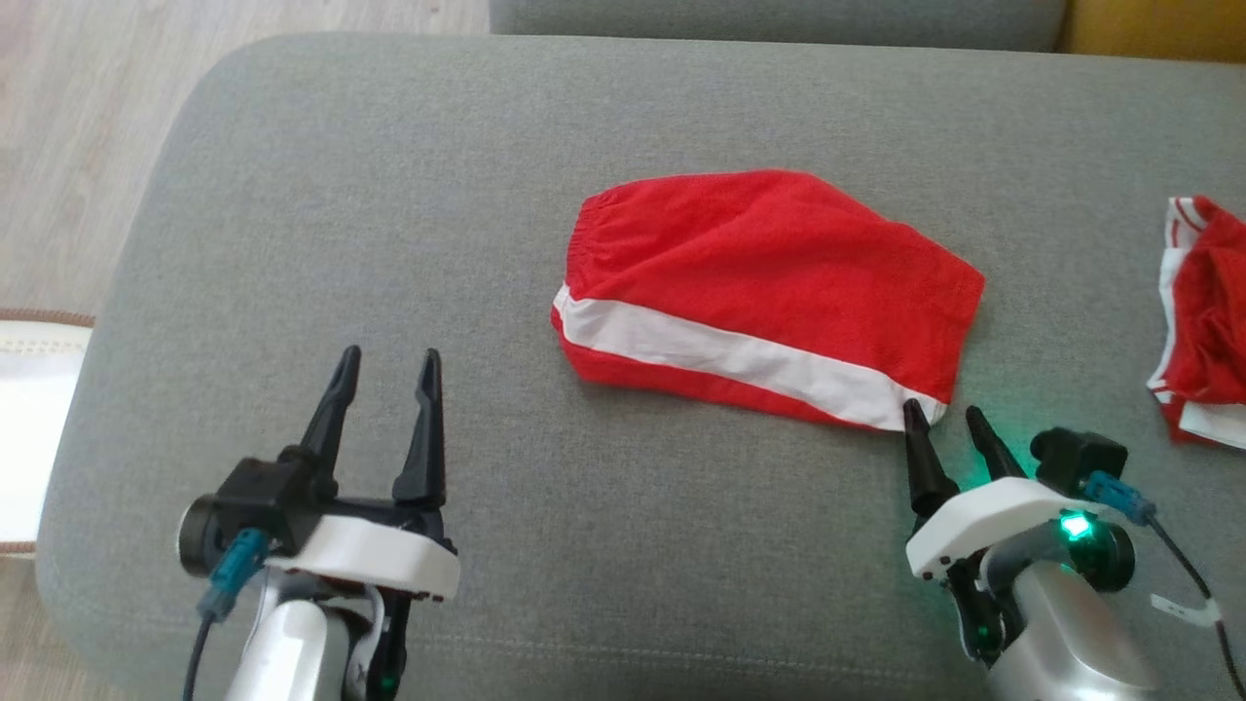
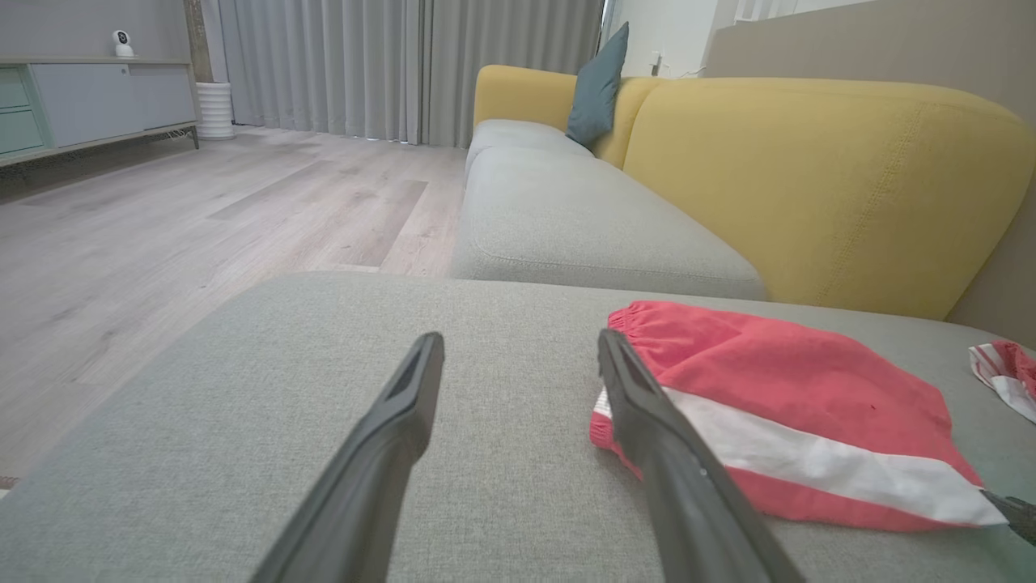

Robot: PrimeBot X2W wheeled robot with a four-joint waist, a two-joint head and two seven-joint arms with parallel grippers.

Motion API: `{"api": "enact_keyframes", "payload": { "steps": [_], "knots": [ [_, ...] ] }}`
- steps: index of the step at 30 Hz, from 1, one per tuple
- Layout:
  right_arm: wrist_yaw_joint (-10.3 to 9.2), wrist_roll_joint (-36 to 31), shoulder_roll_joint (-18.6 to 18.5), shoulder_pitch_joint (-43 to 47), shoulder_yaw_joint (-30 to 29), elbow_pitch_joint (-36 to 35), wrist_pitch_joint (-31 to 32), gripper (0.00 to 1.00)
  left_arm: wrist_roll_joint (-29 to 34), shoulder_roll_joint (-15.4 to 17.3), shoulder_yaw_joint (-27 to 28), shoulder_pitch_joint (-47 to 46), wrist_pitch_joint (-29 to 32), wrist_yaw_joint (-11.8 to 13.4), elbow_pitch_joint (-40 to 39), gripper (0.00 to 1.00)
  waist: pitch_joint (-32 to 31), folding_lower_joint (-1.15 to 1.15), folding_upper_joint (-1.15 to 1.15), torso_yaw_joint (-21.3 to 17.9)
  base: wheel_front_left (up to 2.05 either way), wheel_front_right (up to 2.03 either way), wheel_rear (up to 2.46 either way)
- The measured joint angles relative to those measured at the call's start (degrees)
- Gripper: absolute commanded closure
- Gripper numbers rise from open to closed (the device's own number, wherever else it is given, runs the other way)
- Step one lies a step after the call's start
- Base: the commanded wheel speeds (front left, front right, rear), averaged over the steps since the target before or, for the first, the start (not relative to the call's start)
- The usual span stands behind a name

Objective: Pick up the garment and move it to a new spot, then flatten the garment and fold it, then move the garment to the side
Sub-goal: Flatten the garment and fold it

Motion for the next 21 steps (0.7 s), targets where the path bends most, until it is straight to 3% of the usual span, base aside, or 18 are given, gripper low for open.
{"api": "enact_keyframes", "payload": {
  "steps": [7,8,9,11,21],
  "knots": [
    [0.0,0.04,-0.08,-3.7,0.85,5.87,-2.32,0.0,-0.48,-0.04,-0.88,-0.13,0.0,0.49,0.35,0.0,0.31,0.0,0.0,0.75,0.0,0.0,0.0],
    [0.0,0.14,-0.08,-4.1,1.22,6.46,-2.34,0.2,-0.52,-0.04,-0.89,-0.13,0.0,0.52,0.36,0.0,0.29,0.0,0.0,0.74,0.0,0.0,0.0],
    [0.0,0.33,-0.08,-4.44,1.52,7.1,-2.61,0.54,-0.52,-0.04,-0.9,-0.13,0.0,0.54,0.43,0.0,0.22,0.0,0.0,0.71,0.0,0.0,0.0],
    [0.0,0.55,-0.08,-4.82,1.97,8.12,-2.83,1.0,-0.52,-0.04,-0.9,-0.14,0.0,0.59,0.66,0.0,0.0,0.0,0.0,0.56,0.0,0.0,0.0],
    [-0.01,-2.08,-0.07,-4.57,1.87,8.0,-3.26,1.0,-0.58,-0.04,-0.69,-0.1,0.0,1.0,1.25,0.0,-2.04,0.0,0.0,-1.86,0.0,0.0,0.0]
  ]
}}
